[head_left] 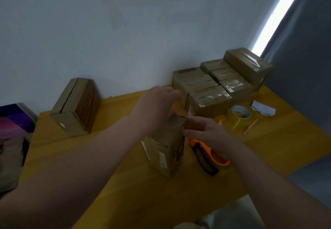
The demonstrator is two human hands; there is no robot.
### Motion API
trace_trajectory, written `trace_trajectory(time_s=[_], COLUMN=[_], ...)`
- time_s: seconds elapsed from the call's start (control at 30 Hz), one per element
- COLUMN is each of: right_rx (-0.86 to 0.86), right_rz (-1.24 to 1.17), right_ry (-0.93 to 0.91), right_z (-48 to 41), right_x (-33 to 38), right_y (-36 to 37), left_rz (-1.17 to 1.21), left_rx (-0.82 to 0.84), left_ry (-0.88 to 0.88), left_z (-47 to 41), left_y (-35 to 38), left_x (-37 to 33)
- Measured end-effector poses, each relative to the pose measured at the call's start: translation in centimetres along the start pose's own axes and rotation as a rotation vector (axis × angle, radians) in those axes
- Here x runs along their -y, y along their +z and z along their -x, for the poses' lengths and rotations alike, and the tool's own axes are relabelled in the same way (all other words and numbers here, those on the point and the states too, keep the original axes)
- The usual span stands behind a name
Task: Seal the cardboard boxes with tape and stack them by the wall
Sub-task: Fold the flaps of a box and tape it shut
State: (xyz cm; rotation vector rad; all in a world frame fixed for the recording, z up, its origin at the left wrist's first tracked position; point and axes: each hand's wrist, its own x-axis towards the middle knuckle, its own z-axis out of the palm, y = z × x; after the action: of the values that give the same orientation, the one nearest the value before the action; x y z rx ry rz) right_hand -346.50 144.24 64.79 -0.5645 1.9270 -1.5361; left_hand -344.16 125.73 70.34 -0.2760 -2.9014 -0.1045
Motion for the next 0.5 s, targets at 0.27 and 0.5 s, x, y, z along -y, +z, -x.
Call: trace_trajectory(time_s=[0.27, 0.5], right_rx=[-0.052, -0.046], right_rz=[-0.126, -0.327], right_ry=[0.014, -0.004], right_z=[0.5, 0.8], right_x=[-2.7, -3.2], right_y=[0.6, 0.9], left_rz=[0.245, 0.204], left_rx=[-0.128, 0.086], left_ry=[0.061, 0.178], left_z=[7.1, 7.8], left_y=[3.1, 4.0], left_x=[-0.2, 0.4])
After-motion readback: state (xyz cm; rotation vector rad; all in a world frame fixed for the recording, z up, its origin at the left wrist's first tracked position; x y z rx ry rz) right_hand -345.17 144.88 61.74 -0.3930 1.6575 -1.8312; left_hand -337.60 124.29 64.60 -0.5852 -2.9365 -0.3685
